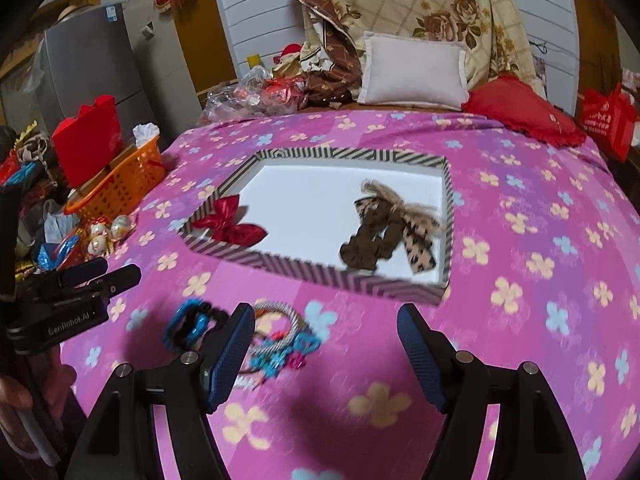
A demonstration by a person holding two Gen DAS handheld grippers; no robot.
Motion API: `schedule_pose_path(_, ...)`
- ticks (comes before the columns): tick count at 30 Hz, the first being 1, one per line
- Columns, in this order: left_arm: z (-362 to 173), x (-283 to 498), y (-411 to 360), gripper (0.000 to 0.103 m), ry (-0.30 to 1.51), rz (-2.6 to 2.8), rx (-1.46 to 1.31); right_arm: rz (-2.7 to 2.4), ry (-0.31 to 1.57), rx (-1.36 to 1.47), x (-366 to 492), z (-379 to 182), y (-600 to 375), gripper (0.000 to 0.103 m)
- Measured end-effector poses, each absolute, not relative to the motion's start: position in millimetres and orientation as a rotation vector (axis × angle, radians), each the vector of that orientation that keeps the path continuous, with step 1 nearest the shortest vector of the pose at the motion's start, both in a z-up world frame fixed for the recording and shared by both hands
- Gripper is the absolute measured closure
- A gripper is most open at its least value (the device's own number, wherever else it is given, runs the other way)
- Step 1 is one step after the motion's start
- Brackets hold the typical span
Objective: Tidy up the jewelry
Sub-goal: 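Open both tools to release the bow and scrunchie in the tray, then move both tools back toward the bracelet pile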
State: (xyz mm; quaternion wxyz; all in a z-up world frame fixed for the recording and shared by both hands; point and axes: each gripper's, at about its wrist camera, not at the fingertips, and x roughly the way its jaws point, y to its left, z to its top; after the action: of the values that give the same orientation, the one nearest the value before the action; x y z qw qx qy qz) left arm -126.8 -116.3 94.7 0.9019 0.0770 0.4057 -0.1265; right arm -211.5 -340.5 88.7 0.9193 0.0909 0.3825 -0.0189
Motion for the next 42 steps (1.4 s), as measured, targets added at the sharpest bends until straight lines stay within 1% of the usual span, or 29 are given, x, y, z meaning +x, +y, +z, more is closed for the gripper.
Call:
schedule_pose_path(4,92.5,-147.9,-111.2,0.037,0.824,-0.246,0.156,-0.035,0.783,0.194,-222.6,86.9,-331.9,0.026)
schedule_pose_path(18,80.8,-175.8,-100.4,0.037,0.839,-0.216,0.108,-0.055,0.784,0.172,-240.9,84.7,-317.9,0.025)
schedule_pose_path(19,80.8,-176.4,-99.9,0.037,0.838,-0.215,0.109,-0.059,0.788,0.172,-241.3,83.9,-317.7,0.025)
schedule_pose_path(22,80.8,-178.3,-98.1,0.037,0.837,-0.215,0.104,-0.066,0.788,0.173,-242.9,82.0,-317.1,0.016)
schedule_pose_path(42,57.2,-171.9,-81.2,0.037,0.911,-0.194,0.065,-0.019,0.790,0.141,-241.7,69.1,-313.6,0.016)
